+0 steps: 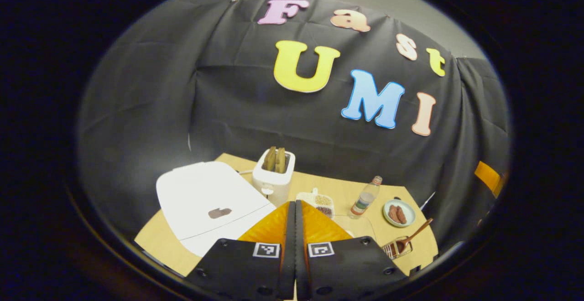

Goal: Close the left gripper, press the button to open the rice cooker; take a wooden spoon from the chopstick holder with the right hand, scoop a spoonful of rice and pour it into the rice cooker, then put the wooden spoon back into the chopstick holder.

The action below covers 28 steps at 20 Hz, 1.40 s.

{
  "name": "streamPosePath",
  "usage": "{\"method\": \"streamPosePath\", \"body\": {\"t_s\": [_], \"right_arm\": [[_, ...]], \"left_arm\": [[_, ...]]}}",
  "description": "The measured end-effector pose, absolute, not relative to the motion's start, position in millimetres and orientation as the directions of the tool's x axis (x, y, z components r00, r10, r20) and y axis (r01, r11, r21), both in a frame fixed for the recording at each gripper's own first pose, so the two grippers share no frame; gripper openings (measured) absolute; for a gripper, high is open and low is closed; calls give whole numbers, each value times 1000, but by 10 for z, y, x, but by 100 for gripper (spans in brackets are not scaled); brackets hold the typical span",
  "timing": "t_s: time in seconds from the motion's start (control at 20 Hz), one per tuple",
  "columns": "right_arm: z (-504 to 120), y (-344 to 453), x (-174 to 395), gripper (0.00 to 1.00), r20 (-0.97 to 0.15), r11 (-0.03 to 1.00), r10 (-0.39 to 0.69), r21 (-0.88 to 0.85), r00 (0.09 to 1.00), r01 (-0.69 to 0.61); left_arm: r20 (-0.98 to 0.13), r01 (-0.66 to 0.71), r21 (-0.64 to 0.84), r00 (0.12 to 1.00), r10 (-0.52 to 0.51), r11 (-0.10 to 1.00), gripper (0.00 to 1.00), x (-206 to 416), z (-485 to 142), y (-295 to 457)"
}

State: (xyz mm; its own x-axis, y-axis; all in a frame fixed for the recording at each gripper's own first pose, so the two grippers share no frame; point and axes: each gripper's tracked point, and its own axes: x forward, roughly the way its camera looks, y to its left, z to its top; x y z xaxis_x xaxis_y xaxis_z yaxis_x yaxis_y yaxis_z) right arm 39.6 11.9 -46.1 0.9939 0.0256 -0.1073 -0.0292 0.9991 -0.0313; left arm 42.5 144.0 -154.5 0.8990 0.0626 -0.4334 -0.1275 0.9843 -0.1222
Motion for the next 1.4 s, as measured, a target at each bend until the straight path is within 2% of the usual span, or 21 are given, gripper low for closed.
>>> {"method": "streamPosePath", "body": {"t_s": [0.1, 0.25, 0.5, 0.7, 1.0, 1.1, 1.3, 1.4], "right_arm": [[-529, 102, 418, 97, -123, 999, 19, -24, 992, -22], [-611, 48, 443, 98, -144, 1000, 8, -26, 989, -12], [-665, -50, 482, 97, -167, 1000, -21, 1, 986, 22], [-626, -114, 527, 97, -156, 999, -49, -10, 987, 48], [-640, -160, 562, 97, -164, 998, -66, -6, 984, 66], [-619, -151, 580, 97, -157, 998, -64, 3, 986, 65], [-596, -80, 592, 97, -155, 999, -41, 6, 987, 42], [-560, -24, 579, 97, -146, 1000, -22, 4, 989, 23]], "left_arm": [[-471, -196, -92, 872, 131, 976, 9, 469, -1746, 1848], [-529, -241, -69, 832, 169, 968, 9, 514, -1986, 2217], [-646, -259, -57, 746, 162, 964, 9, 648, -2428, 2467], [-650, -266, -20, 736, 190, 964, 9, 814, -2446, 2622], [-700, -252, 78, 675, 233, 965, 11, 809, -2648, 2712], [-679, -229, 120, 691, 248, 966, 9, 838, -2509, 2705], [-484, -293, 205, 799, 357, 934, 9, 997, -1671, 2852], [-378, -329, 155, 852, 363, 932, 9, 1040, -1175, 2833]]}}
